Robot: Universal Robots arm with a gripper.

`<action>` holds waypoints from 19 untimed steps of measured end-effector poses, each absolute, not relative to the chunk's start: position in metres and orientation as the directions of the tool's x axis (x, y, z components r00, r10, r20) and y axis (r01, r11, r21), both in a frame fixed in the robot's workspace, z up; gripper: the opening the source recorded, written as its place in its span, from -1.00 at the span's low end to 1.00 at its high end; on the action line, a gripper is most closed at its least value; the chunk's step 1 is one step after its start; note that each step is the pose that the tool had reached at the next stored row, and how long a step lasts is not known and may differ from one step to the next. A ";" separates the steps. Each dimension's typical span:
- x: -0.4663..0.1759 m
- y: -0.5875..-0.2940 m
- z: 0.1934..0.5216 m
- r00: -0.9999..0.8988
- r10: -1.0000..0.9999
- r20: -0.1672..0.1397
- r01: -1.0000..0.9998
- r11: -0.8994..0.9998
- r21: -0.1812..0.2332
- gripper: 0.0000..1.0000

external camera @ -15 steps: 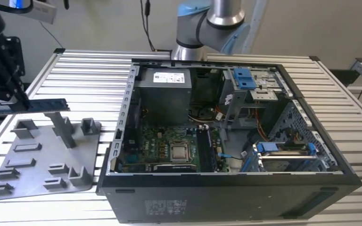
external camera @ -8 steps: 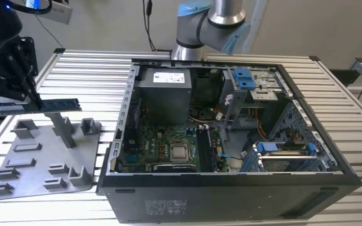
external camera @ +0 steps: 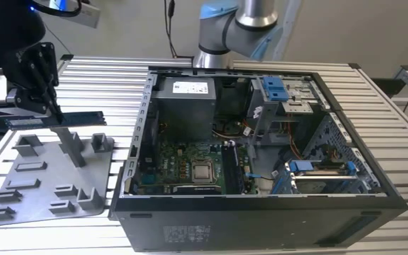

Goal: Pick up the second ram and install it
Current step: 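Pick up the second ram and move it above second insertion slot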

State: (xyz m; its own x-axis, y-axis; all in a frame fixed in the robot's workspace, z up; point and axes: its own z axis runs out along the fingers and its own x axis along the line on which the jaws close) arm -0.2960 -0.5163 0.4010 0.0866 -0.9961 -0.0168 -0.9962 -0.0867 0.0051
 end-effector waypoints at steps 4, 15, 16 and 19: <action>-0.285 -0.516 0.401 0.087 -0.996 -0.017 -0.996 -0.087 0.005 -0.71; -0.249 -0.516 0.401 0.087 -0.996 -0.017 -0.996 -0.087 0.005 -0.71; -0.246 -0.516 0.401 0.087 -0.996 -0.017 -0.996 -0.087 0.005 -0.71; -0.236 -0.516 0.401 0.087 -0.996 -0.017 -0.996 -0.087 0.005 -0.71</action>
State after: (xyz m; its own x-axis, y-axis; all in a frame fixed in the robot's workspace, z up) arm -0.2357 -0.5163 0.4010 0.0866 -0.9961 -0.0168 -0.9962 -0.0867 0.0051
